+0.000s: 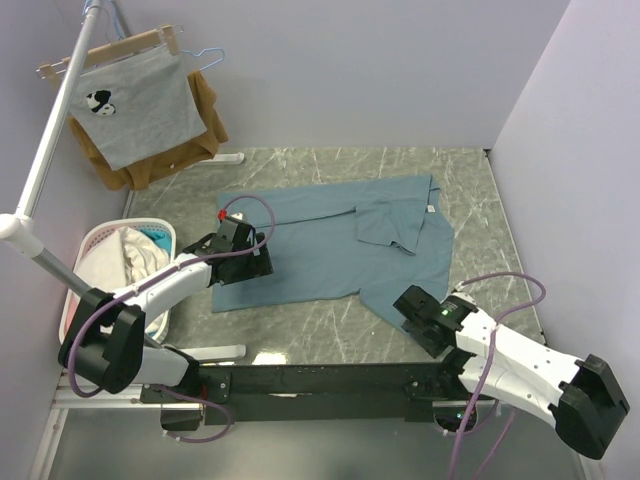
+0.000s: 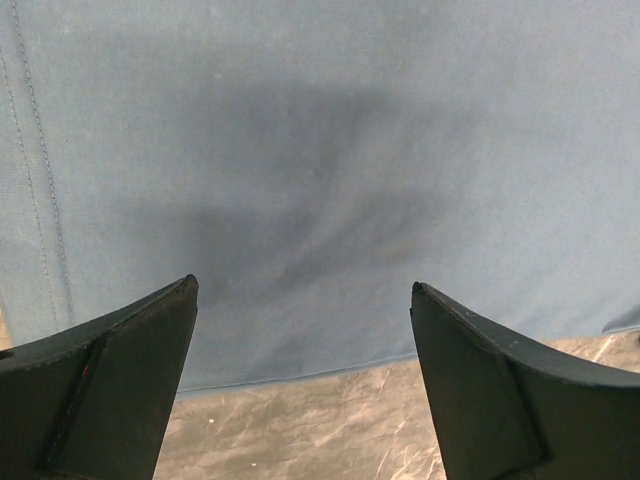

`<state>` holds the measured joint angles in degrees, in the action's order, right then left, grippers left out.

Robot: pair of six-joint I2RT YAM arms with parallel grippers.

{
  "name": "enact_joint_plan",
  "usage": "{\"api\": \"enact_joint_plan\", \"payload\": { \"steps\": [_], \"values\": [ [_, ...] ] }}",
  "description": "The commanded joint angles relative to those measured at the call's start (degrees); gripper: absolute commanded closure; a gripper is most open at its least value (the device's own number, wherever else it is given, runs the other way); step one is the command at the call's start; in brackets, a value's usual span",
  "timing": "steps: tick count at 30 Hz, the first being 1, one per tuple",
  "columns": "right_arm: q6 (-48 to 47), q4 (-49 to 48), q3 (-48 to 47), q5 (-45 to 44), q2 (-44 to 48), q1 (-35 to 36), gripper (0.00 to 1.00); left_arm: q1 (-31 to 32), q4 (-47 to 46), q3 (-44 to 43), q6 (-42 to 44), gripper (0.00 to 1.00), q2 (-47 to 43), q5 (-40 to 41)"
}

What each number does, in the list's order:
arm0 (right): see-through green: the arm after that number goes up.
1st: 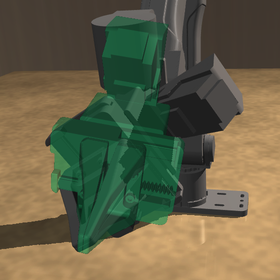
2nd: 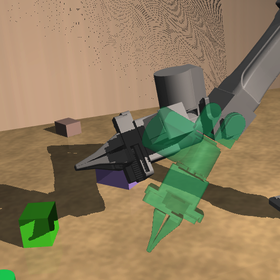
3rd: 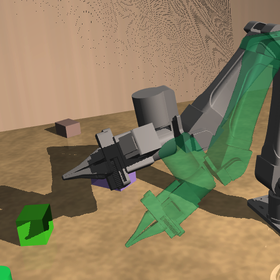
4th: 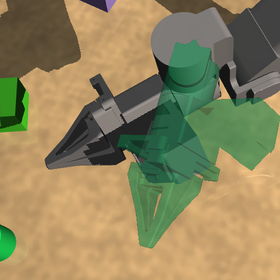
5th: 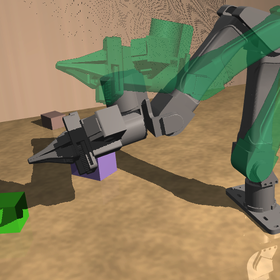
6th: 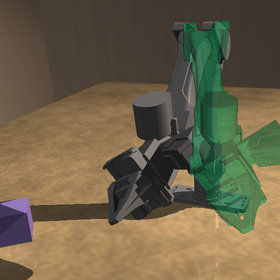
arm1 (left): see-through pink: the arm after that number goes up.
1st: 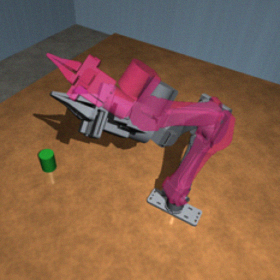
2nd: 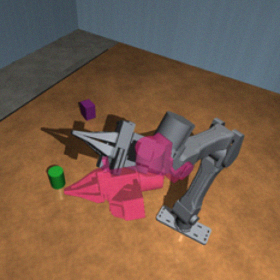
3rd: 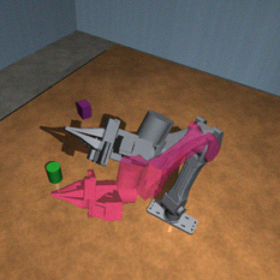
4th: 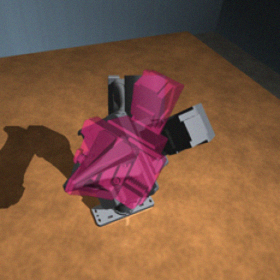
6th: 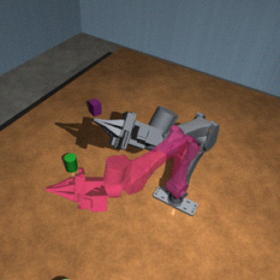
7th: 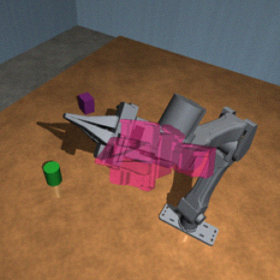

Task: Fold and stack the t-shirts
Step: Grap the side of the flattened tshirt closest away from the robot with both arms

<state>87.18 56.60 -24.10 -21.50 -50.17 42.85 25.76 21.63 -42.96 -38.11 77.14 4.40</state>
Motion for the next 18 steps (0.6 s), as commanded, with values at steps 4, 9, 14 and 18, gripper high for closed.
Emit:
{"api": "enact_joint_plan", "payload": {
  "steps": [4, 9, 14, 18],
  "values": [
    [1.07, -1.67, 0.37, -5.47, 4.11, 0.3, 0.64, 0.35, -0.71, -1.25, 1.02, 0.07, 0.29, 1.57],
    [-1.48, -1.75, -2.96, -7.42, 4.29, 0.39, 0.92, 0.35, 0.17, -1.86, 1.11, 0.08, 0.73, 2.54],
    [-5.44, -0.44, -8.59, -13.03, 6.22, 0.3, 0.96, 0.26, 1.4, -2.74, 1.19, 0.08, 0.99, 3.94],
    [-10.87, -2.36, -14.38, -17.78, 5.26, -2.84, 0.94, 0.35, 1.84, -3.27, 1.11, 0.08, 1.43, 4.12]
  ]
}}
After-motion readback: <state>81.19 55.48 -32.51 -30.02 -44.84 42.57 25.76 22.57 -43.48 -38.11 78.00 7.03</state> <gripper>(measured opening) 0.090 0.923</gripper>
